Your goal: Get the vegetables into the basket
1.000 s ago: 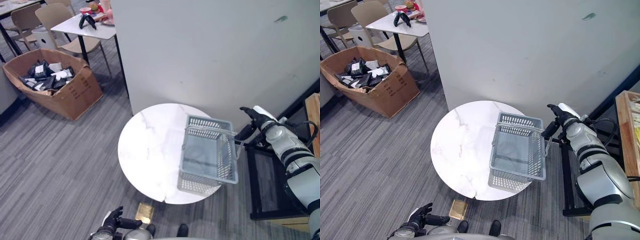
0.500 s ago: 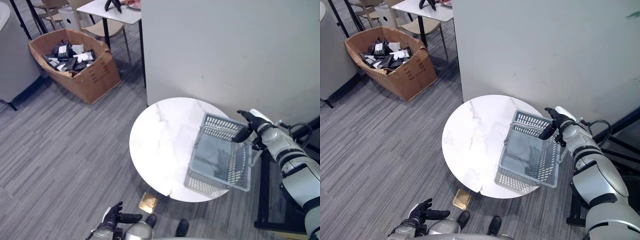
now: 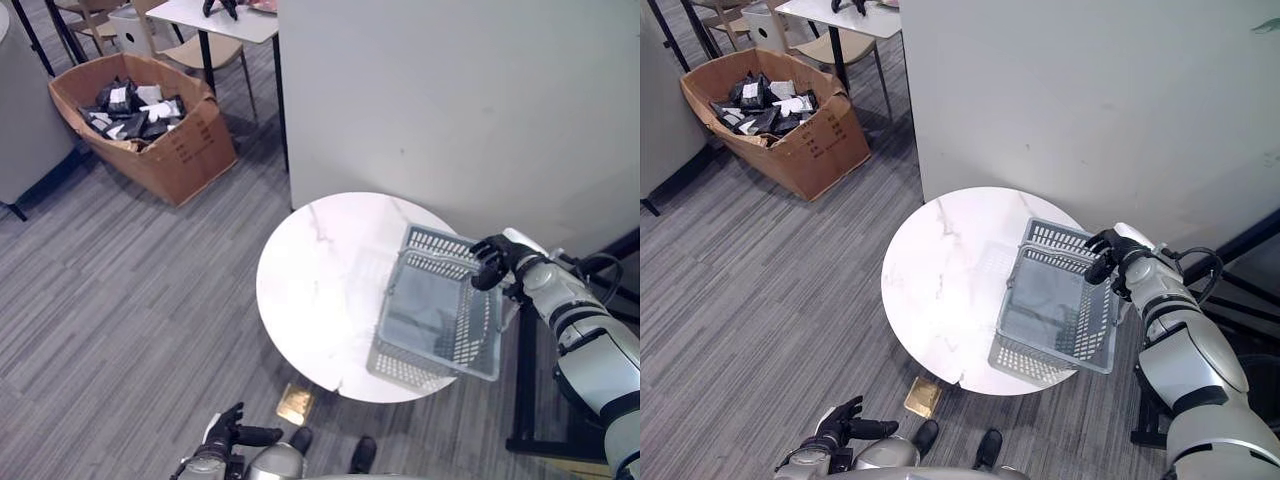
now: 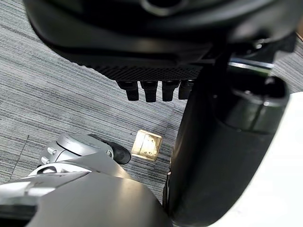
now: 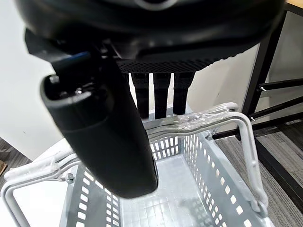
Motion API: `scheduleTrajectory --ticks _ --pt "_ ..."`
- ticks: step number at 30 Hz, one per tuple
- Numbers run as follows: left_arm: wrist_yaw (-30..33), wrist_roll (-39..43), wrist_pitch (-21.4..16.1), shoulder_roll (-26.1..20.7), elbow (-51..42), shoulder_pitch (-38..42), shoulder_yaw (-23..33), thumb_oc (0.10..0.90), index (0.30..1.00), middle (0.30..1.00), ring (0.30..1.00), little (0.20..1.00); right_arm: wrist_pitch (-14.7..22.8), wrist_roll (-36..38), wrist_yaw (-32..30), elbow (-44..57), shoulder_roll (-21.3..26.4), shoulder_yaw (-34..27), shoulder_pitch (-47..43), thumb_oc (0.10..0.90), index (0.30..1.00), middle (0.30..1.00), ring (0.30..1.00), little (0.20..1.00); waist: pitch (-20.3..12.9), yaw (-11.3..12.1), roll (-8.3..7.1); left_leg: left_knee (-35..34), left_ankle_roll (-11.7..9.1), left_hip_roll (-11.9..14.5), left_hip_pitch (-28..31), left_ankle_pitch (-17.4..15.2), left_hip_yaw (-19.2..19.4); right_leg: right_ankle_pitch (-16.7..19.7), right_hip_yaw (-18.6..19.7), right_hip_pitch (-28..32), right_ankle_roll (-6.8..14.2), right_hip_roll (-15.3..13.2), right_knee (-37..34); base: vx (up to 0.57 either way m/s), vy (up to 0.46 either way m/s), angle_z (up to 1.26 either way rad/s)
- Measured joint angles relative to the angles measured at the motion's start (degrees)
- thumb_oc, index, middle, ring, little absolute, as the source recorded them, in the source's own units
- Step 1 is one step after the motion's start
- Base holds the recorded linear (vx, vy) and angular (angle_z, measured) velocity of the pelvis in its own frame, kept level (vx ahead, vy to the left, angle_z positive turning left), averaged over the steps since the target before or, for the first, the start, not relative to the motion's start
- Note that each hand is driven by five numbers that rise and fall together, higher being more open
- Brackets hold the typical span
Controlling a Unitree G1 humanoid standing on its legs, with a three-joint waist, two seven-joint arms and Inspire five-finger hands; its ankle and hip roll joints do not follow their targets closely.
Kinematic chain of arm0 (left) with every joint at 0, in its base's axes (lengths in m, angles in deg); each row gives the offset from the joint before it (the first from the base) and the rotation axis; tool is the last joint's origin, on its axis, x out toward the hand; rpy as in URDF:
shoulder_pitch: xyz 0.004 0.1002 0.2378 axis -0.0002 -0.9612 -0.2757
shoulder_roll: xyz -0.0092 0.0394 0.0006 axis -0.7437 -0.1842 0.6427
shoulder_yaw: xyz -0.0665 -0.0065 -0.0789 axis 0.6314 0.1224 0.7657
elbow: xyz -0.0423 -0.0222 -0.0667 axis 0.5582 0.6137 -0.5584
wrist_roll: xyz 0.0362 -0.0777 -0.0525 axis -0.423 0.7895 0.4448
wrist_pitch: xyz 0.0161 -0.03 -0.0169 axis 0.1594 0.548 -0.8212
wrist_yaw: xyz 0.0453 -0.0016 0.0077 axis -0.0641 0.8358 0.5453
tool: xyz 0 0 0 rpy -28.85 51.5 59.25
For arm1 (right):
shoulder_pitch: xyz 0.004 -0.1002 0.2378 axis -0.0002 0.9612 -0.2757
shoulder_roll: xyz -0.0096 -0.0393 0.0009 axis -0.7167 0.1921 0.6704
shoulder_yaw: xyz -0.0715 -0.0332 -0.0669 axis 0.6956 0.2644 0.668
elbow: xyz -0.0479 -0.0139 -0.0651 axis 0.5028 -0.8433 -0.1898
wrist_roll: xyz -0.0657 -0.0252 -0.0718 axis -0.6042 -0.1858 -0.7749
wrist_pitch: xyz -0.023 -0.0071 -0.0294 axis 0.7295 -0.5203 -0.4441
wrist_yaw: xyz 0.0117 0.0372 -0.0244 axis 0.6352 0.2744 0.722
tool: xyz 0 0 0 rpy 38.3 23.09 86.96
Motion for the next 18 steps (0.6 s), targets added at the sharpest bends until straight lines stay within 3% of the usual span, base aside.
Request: scheduleTrajectory --ticks 5,18 --pt "0.0 -0.1 0.0 0.0 0.2 0.0 0.0 0.9 1.0 1.0 1.0 1.0 -0.4 -1.3 0.4 -1.3 -2.3 -0.8 2.7 0.4 0.3 0.3 0.3 0.3 0.0 0.0 0.01 0.0 0.0 0.1 0.6 0.0 0.2 -0.1 0.3 0.5 0.2 0.0 0.0 -0.01 0.0 -0.02" --pt "-0.1 -0.3 0.2 0.0 0.3 0.0 0.0 0.9 1.0 1.0 1.0 1.0 -0.7 -0.8 0.4 -0.2 -2.4 -3.7 5.2 0.4 0.3 0.3 0.3 0.3 0.0 -0.6 0.01 -0.1 0.0 0.2 0.9 0.0 1.2 -0.1 1.3 0.4 0.1 0.0 0.0 -0.02 0.003 -0.04"
